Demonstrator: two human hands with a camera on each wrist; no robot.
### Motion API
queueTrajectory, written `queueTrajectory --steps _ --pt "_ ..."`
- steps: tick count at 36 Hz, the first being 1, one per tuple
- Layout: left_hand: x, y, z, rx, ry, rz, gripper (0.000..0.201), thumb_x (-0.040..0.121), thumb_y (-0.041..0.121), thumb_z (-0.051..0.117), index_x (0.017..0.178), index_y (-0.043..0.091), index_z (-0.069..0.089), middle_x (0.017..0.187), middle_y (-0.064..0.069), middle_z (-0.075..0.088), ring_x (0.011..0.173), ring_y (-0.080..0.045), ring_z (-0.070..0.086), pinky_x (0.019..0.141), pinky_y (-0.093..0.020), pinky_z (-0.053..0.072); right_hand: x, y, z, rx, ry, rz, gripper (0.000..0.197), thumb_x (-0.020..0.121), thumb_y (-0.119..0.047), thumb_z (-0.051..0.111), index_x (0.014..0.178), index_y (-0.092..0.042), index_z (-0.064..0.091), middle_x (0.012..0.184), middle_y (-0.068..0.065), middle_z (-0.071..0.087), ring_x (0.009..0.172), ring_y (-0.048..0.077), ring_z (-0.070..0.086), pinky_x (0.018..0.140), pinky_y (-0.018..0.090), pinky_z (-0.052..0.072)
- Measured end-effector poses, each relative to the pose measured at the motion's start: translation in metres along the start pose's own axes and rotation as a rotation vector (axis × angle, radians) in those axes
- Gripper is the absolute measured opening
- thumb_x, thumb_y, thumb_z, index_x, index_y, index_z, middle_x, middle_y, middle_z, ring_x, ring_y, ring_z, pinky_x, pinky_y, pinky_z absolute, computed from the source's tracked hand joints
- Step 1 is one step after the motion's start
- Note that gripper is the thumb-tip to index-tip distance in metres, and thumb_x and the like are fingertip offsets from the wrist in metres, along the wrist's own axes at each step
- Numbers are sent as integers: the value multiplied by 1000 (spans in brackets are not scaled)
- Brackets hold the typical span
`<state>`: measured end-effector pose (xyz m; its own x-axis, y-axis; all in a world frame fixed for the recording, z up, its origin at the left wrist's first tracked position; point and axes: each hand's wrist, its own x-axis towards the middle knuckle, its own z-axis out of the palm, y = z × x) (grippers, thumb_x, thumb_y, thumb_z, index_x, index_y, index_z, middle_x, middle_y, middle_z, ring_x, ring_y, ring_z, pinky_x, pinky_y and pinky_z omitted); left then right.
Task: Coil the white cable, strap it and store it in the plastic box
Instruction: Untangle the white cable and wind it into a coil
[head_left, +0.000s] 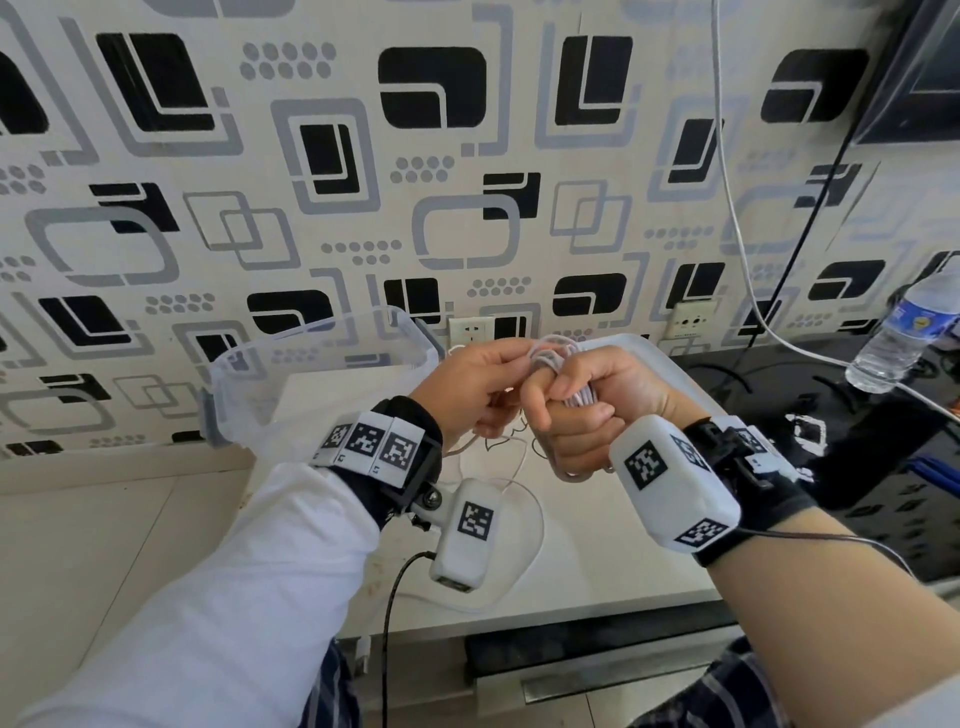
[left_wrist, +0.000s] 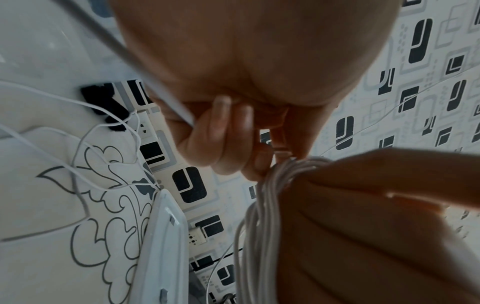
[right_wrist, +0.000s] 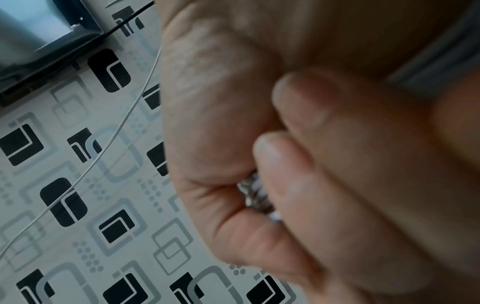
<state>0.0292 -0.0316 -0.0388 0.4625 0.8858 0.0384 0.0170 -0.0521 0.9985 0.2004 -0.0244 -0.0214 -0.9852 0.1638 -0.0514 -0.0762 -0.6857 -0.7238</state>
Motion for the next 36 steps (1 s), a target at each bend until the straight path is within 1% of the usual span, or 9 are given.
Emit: queueTrajectory --steps 6,9,14,19,25,28,31,34,36 --pt "0 3 -2 4 -13 -18 26 104 20 39 115 8 59 68 -6 36 45 -8 26 45 -24 16 2 1 3 11 13 -33 27 81 -8 39 83 6 62 45 -1 30 36 11 29 45 18 35" --pt "-1 1 0 -26 -40 -29 31 105 26 37 124 19 61 73 -6 38 47 -8 27 42 -21 21 3 -2 6 -4 -14 -36 26 81 -8 40 80 5 63 44 -1 29 35 11 29 44 17 36" --pt "-3 0 2 -118 -73 -132 35 105 35 31 90 12 52 62 0 36 47 -9 24 41 -18 24 4 -2 7 -22 -24 -12 26 82 -10 42 78 4 63 44 -1 30 35 11 29 45 16 34" --pt "-4 3 3 -44 -83 -76 30 106 34 28 105 11 49 62 0 35 45 -10 22 42 -20 22 2 0 4 -46 -13 -37 25 83 -11 42 78 3 62 44 -1 31 35 10 29 43 17 29" --pt "-1 4 3 55 16 -33 44 105 35 32 106 -7 47 59 0 21 44 -9 18 41 -18 16 -4 -3 -3 -17 58 -121 25 89 -15 45 73 -1 58 45 0 27 35 12 27 42 21 27" --pt "2 3 4 66 71 -22 44 105 35 33 107 -7 49 56 2 22 43 -7 19 39 -17 17 0 -3 -9 38 85 -189 35 95 -26 45 70 -4 56 45 -1 26 35 12 24 43 23 33" --pt "4 -2 3 109 78 -23 41 106 34 32 98 -2 49 56 0 26 43 -9 20 40 -18 19 7 -4 -14 161 47 -308 45 96 -30 39 63 -6 56 44 -2 27 35 13 21 45 25 41" --pt "4 -8 1 226 86 -52 30 106 26 34 101 4 54 54 0 33 44 -11 24 41 -19 23 4 -8 -20 322 68 -474 43 92 -25 40 53 -10 50 42 -4 27 36 14 23 46 23 37" --pt "3 -10 0 320 69 -66 29 106 21 36 101 12 63 54 1 34 45 -11 25 40 -19 25 -5 -10 -23 410 178 -624 42 88 -21 42 46 -15 42 40 -6 24 35 12 21 45 20 33"
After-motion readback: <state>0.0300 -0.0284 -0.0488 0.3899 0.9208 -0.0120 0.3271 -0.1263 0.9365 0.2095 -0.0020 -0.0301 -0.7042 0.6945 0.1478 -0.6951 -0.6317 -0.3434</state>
